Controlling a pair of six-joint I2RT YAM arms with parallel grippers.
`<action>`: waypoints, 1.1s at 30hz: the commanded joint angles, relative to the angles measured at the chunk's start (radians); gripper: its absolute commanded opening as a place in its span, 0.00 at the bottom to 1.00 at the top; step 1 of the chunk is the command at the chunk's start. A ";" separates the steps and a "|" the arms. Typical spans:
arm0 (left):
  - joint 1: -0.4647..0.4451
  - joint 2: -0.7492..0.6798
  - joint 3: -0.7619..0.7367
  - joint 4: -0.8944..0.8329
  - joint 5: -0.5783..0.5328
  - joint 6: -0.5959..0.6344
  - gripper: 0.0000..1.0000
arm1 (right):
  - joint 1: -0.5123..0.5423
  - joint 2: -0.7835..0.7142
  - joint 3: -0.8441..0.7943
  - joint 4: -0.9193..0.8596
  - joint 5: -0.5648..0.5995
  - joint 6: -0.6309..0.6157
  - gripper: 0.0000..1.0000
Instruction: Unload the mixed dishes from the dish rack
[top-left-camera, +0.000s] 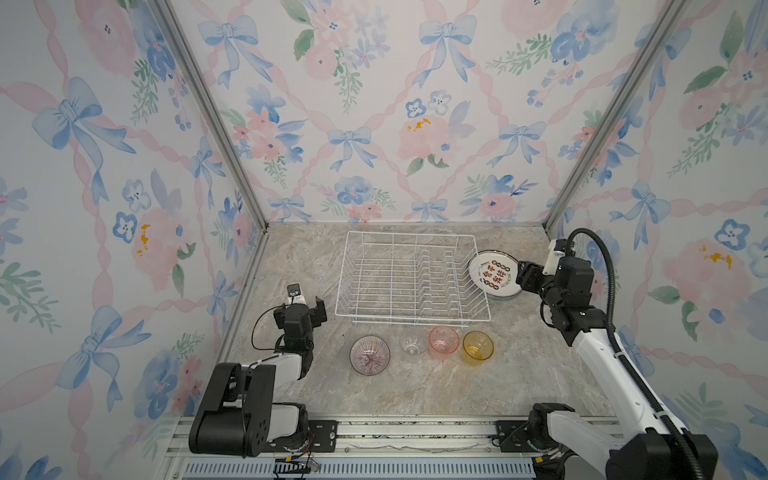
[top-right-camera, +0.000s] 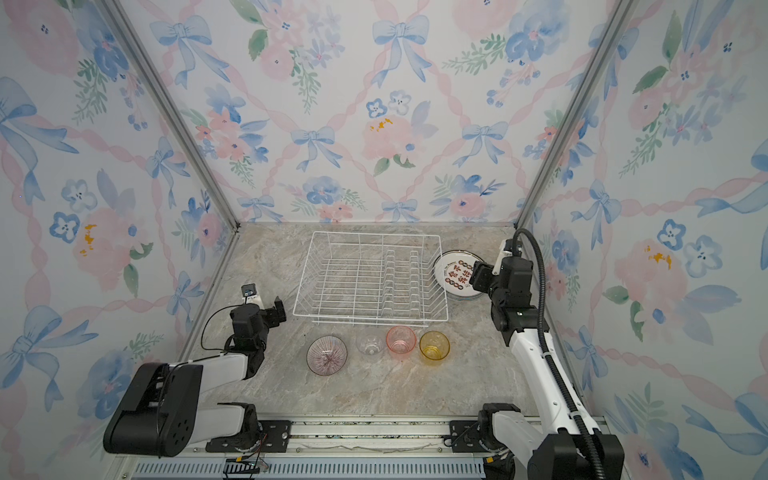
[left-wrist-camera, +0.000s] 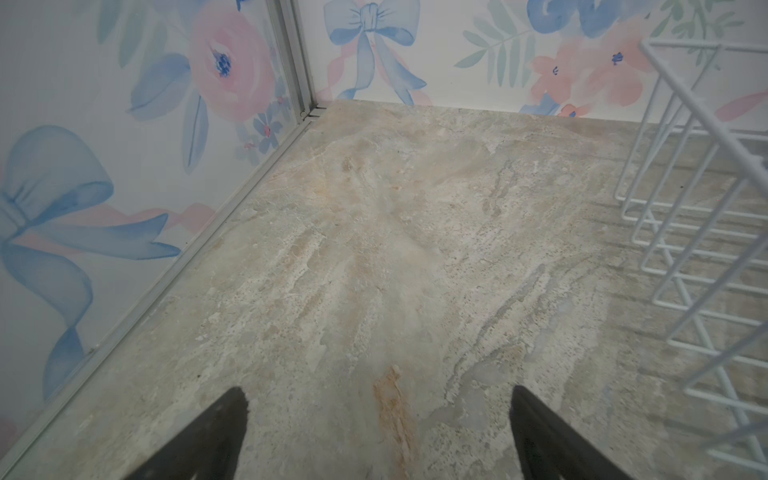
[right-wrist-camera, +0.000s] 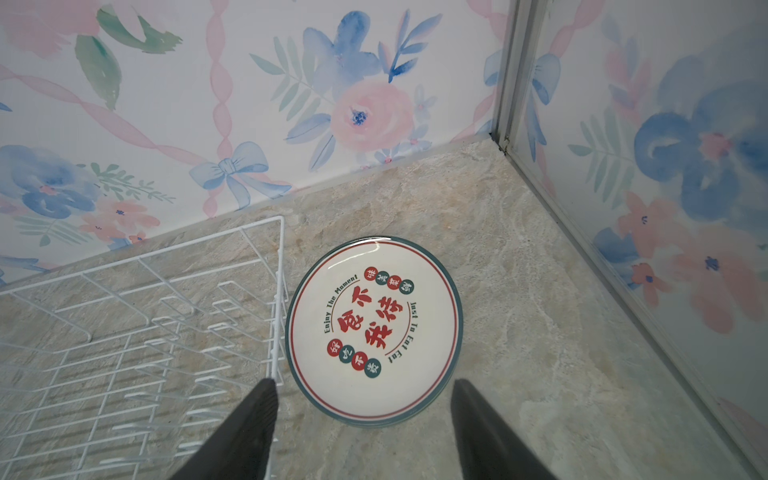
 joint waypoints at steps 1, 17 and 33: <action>-0.006 0.052 0.035 0.207 0.033 0.066 0.98 | -0.006 0.019 -0.073 0.121 0.064 -0.016 0.69; -0.030 0.199 -0.051 0.503 0.100 0.128 0.98 | 0.114 0.330 -0.426 0.868 0.300 -0.253 0.71; -0.010 0.201 -0.050 0.502 0.119 0.115 0.98 | 0.053 0.491 -0.442 1.047 0.179 -0.223 0.78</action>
